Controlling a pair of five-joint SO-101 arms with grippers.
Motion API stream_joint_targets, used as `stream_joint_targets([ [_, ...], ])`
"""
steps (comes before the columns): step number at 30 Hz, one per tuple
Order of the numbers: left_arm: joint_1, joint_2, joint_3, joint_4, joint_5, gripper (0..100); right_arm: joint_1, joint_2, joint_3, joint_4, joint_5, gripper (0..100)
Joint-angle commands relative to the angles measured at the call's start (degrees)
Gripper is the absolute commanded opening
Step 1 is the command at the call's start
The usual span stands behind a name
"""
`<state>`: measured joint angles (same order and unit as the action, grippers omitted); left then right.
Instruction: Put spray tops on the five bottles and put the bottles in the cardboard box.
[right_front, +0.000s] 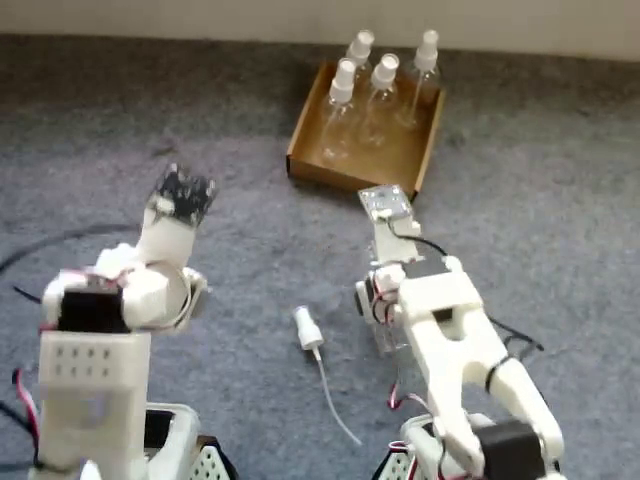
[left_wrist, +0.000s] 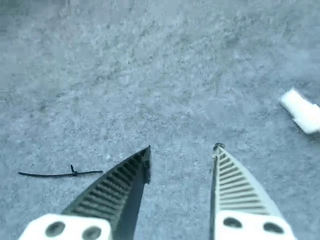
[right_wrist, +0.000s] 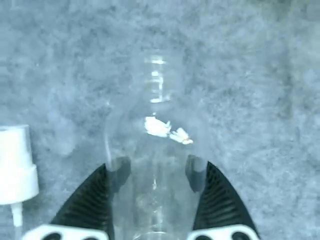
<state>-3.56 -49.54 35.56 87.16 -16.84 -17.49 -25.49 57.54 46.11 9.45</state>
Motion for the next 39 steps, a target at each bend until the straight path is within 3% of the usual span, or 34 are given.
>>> stream_joint_targets([
  [1,8.57,22.02,-25.45,10.37,10.2,19,0.92,-9.27,6.55,-3.56,2.29,0.5],
  [6,16.92,33.54,-32.04,10.81,25.58,19,1.01,-15.16,11.82,-7.43,2.29,0.5],
  [11,21.14,36.44,-31.69,8.53,34.2,19,1.01,-16.75,12.44,-8.13,2.29,0.5],
  [18,24.4,42.15,-19.21,-7.82,40.26,19,1.27,-17.27,12.53,-8.22,2.46,0.5],
  [25,28.53,41.98,-10.86,-14.68,42.11,19,1.36,-16.75,12.7,-8.22,2.29,0.5],
  [29,29.85,42.33,-6.81,-17.23,49.49,19,4.0,-17.36,15.08,-8.22,2.64,0.5],
  [33,32.31,42.33,-2.07,-22.15,49.93,19,9.36,-17.36,15.43,-8.22,2.73,0.5],
  [39,33.63,42.33,-0.57,-25.05,49.93,19,9.1,-17.36,15.78,-8.22,2.73,0.5],
])
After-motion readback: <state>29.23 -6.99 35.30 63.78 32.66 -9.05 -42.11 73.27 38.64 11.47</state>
